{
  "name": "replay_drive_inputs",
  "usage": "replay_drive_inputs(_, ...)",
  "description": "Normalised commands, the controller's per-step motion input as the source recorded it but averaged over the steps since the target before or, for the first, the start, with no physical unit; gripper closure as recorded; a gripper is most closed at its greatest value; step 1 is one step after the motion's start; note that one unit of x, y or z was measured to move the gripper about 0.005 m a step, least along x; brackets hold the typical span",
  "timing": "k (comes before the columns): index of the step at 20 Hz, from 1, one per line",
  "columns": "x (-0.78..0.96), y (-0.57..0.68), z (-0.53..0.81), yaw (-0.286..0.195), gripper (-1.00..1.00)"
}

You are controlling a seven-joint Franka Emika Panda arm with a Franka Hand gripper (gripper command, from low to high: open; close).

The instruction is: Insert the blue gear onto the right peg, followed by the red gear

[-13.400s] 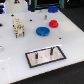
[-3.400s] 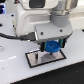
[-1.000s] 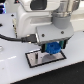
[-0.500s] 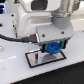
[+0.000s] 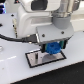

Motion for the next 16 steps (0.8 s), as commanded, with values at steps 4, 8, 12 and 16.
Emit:
replay_drive_inputs(4, 0.01, -0.09, 0.08, 0.000, 1.00)
replay_drive_inputs(8, 0.03, -0.05, 0.29, 0.000, 1.00)
replay_drive_inputs(12, 0.15, -0.04, -0.08, 0.000, 1.00)
replay_drive_inputs(16, 0.24, -0.04, -0.13, 0.000, 1.00)
